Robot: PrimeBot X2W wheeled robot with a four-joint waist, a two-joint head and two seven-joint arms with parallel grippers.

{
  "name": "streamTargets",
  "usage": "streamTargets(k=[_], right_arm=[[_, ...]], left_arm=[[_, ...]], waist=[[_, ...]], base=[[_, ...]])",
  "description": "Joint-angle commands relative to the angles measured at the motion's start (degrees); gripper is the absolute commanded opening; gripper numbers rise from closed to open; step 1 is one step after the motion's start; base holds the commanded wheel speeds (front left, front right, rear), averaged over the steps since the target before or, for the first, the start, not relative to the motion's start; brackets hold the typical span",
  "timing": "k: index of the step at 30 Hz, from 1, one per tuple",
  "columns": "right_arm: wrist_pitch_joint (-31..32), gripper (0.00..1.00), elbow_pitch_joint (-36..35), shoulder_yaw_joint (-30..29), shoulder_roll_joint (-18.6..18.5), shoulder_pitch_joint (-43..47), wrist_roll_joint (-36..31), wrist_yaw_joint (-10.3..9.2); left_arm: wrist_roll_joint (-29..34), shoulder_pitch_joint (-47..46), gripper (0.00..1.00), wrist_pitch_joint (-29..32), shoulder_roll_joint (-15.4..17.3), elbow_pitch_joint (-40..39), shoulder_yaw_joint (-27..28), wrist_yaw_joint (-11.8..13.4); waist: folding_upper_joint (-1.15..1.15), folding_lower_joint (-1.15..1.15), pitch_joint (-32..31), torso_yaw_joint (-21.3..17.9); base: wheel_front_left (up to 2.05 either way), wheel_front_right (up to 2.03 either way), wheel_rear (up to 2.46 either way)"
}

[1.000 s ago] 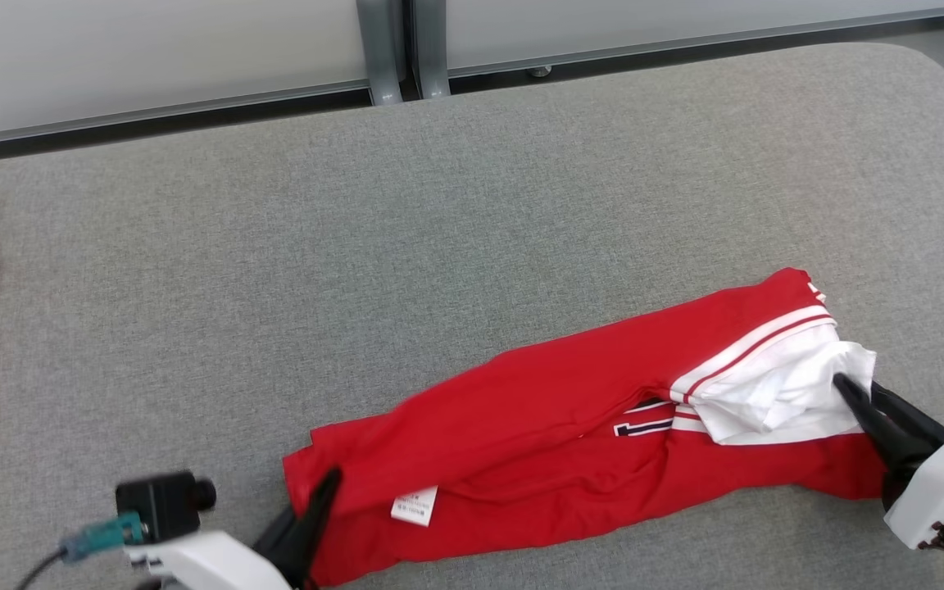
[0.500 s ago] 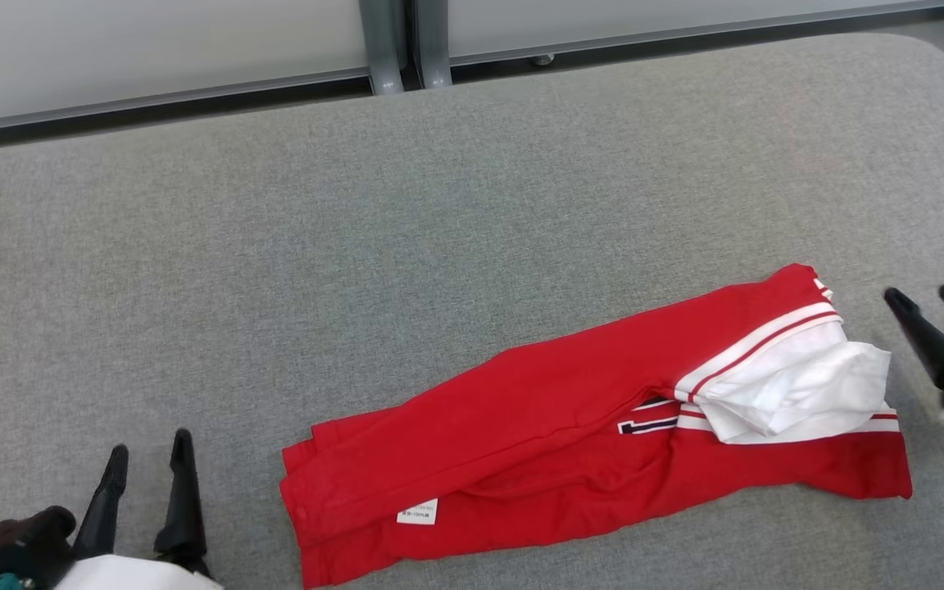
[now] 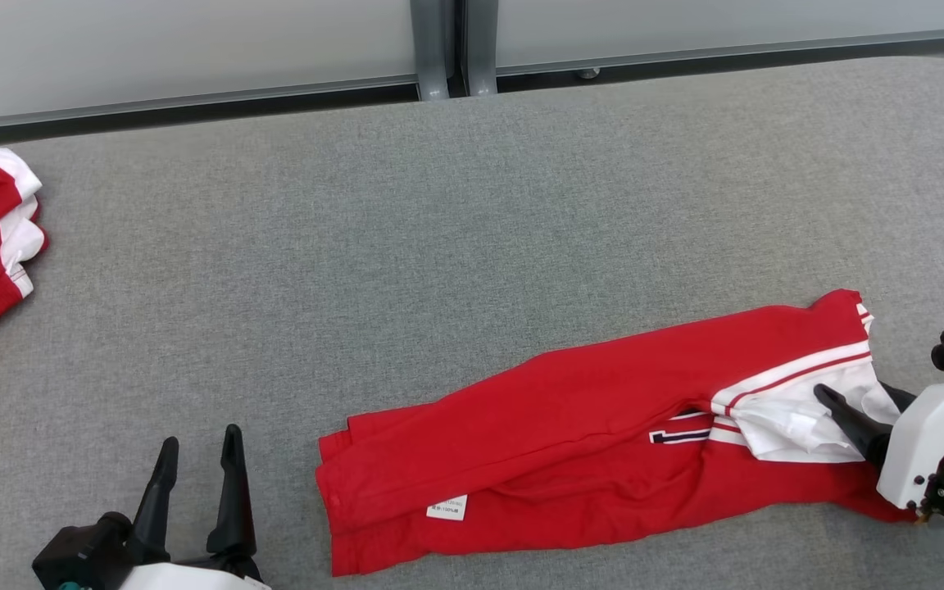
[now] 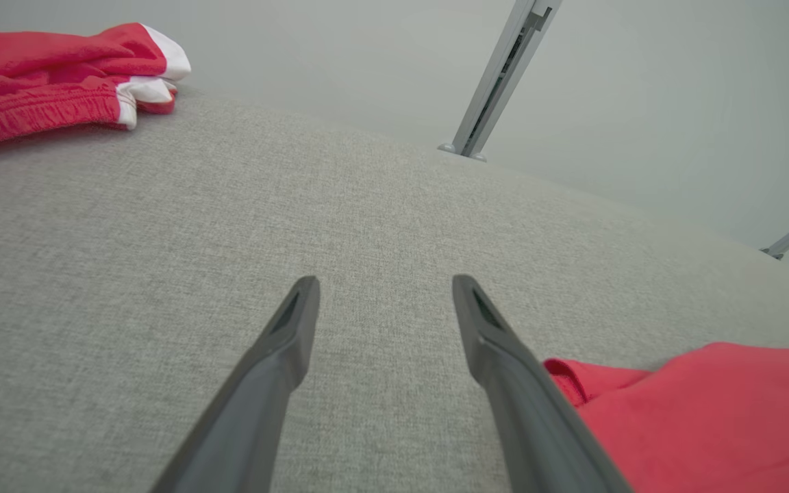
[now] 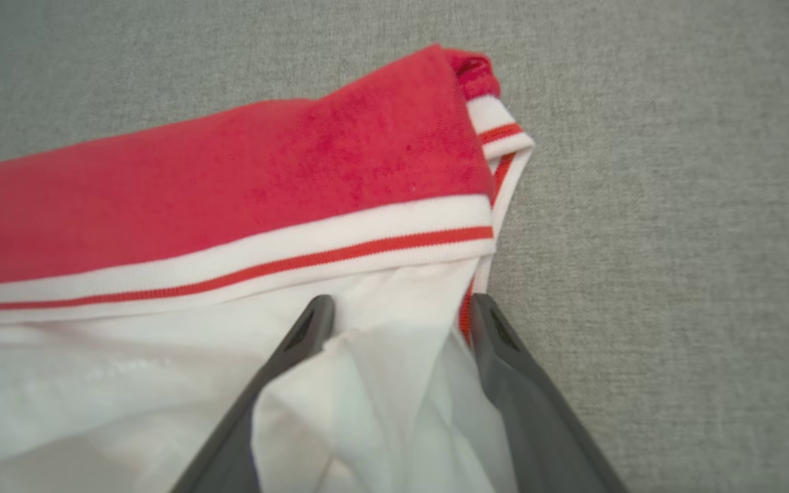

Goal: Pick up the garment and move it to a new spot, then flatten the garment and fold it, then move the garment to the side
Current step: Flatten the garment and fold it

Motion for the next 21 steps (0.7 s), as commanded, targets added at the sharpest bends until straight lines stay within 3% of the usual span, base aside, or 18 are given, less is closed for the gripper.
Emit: streamTargets(k=[1,6,21], right_arm=[[1.0,1.00,1.1,0.6,0.2,2.3,-0.3,-0.01],[2.3,1.00,2.2,0.3,0.8,3.1,-0.8,-0.02],[6.9,1.00,7.3,-2.2,0.1,4.9,-2.6,-0.26]], left_arm=[[0.5,0.3,1.00,-0.2,0.1,0.2,0.2,-0.4],[2.9,0.3,1.00,-0.4,-0.3,1.8,0.2,-1.5],[6.7,0.8,1.00,-0.5,-5.4,3.6,3.3,-5.9]], waist=[[0.00,0.00,-0.1,0.0],[0.00,0.00,-0.5,0.3],[0.00,0.00,-2.2,3.7]], base=[[0.00,0.00,0.00],[0.00,0.00,0.00],[0.00,0.00,0.00]])
